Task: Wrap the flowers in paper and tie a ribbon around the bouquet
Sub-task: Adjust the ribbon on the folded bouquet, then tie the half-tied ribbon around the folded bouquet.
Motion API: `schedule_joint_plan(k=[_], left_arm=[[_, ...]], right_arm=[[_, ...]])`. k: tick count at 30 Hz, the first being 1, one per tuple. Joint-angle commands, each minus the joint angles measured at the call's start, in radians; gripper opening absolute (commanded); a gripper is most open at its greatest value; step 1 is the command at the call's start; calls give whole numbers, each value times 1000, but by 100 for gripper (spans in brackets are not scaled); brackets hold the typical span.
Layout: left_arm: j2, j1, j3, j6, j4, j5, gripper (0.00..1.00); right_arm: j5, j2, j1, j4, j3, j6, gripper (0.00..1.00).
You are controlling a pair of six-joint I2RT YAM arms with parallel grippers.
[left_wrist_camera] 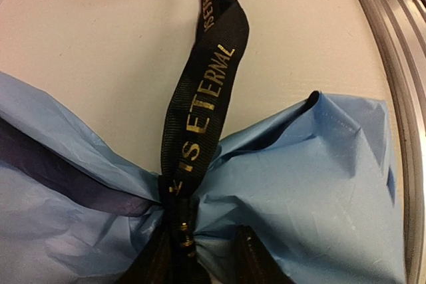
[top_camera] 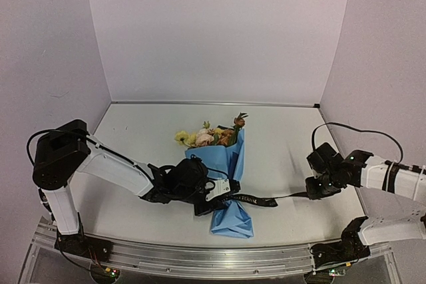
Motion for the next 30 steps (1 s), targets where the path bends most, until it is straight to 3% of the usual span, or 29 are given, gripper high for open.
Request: schedule_joint_plan(k=[1, 3, 8, 15, 22, 30], left_arm=[[-93, 33, 21, -124, -70, -84, 47], [-134, 40, 32, -184, -79, -92, 51], [-246, 61, 24, -391, -125, -120, 60], [-347, 160, -17, -828, -325, -329, 60], [-329, 303, -94, -1113, -345, -178, 57], [-205, 317, -95, -1258, -197, -2, 51]], right_arm=[[-87, -15, 32, -65, 85, -24, 39], [-110, -20, 42, -80, 101, -21, 48], [-178, -28, 120, -27, 85, -62, 59], [-237, -4, 168, 196, -20, -86, 62], [-262, 90, 190, 317, -32, -123, 62], [-243, 128, 190, 325, -17, -152, 62]])
